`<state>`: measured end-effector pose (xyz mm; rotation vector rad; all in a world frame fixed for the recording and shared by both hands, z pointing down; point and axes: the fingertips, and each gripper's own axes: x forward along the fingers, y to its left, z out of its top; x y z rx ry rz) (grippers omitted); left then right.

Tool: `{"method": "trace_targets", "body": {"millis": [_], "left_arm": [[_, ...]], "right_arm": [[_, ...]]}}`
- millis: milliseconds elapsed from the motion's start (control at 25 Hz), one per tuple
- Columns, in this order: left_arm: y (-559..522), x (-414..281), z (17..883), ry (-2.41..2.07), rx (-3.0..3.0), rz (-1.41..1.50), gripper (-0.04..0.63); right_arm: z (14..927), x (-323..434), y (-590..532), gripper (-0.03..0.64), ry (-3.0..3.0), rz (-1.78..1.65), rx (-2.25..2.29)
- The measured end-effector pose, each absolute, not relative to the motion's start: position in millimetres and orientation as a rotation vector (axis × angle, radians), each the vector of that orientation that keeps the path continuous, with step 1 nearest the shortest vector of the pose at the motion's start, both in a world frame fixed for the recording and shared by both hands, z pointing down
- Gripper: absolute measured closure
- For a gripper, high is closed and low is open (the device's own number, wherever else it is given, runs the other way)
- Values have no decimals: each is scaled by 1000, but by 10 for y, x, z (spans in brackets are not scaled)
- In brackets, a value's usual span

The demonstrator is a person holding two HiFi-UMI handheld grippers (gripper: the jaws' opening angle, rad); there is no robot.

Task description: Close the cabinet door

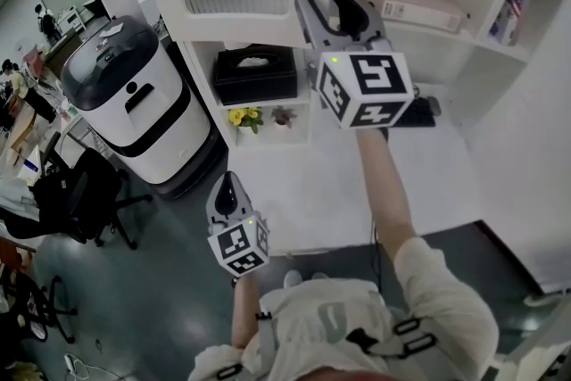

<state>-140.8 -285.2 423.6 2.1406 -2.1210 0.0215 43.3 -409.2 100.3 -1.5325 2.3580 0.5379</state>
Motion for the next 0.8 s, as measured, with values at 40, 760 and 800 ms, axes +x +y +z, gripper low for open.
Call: {"method": "trace_targets", "body": {"millis": [40,760,800], "left_arm": [[-2861,-1413,4235,-2122,2139,22,591],[-3009,-1472,4270,-2147,2111,37,591],[-3015,-1474,4267,-2149,2109,39,591]], "right_arm": [[1003,439,-4106,445,2359,533,-1530],[1007,501,-4393,440,2364,497,-1502],[1005,505,-4409,440,2364,495,-1501]]}}
